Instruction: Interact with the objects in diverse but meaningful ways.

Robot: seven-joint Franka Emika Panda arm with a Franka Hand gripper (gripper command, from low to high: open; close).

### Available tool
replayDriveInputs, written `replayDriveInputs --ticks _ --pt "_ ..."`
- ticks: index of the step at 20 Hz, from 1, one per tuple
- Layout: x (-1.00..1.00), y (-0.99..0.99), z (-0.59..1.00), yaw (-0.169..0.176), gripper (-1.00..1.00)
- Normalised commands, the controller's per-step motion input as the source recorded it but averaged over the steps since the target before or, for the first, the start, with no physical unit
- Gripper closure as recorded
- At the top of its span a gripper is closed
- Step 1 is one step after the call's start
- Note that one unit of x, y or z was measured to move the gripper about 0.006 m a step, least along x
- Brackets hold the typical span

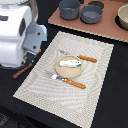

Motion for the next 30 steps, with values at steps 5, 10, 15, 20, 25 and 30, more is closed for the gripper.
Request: replayDriveInputs --ticks 5,10,15,20,25,30 --pt "-0.66 0.05 -0.34 0.190 -1.00" --pt "-0.56 0.15 -0.25 0.132 -1.00" --pt "-0.30 0.29 -0.29 0.088 -1.00" --pt "-0.36 0.28 -0.47 0.097 -1.00" --pt "-0.37 0.17 -0.51 0.087 -1.00" --pt "-0.48 0.01 -0.50 0.077 -1.00"
